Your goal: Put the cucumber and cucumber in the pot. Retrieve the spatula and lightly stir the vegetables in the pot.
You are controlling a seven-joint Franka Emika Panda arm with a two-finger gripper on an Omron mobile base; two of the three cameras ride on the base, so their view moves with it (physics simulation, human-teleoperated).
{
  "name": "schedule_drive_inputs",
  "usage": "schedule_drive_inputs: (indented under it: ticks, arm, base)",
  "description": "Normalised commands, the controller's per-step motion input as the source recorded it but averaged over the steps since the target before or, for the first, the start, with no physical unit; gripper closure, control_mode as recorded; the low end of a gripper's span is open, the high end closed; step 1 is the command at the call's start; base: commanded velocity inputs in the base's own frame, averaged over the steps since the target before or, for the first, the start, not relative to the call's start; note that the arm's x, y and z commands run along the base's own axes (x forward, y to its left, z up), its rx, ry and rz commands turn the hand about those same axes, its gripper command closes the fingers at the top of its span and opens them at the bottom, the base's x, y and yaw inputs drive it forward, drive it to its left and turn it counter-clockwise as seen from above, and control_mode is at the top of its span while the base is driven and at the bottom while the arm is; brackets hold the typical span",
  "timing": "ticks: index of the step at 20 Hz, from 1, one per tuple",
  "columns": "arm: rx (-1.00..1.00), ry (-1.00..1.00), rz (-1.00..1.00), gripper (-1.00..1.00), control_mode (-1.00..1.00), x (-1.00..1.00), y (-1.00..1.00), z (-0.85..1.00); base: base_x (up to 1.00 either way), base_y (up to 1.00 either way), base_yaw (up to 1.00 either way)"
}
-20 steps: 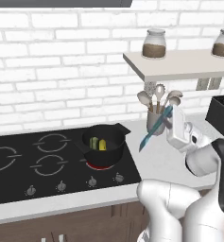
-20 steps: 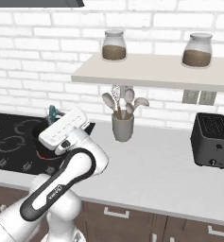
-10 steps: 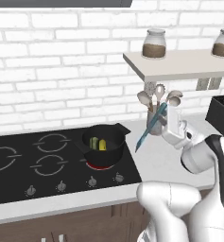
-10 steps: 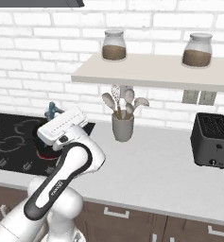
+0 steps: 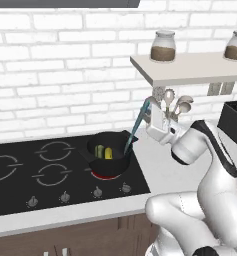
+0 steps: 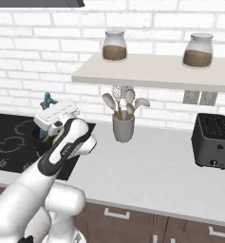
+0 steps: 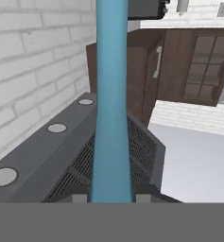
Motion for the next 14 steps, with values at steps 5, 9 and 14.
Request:
schedule_drive_inputs:
  ticks: [5, 9, 14]
  arm:
    - [-0.07, 0.0, 0.0, 1.0, -1.0, 0.48, 0.15, -0.31]
    - [-0.08, 0.0, 0.0, 1.0, -1.0, 0.54, 0.14, -0.14]
    - [-0.04, 0.01, 0.0, 1.0, -1.0, 0.46, 0.11, -0.07]
  base:
    - [0.0, 0.0, 0.0]
    - [0.0, 0.0, 0.0]
    - [0.0, 0.0, 0.0]
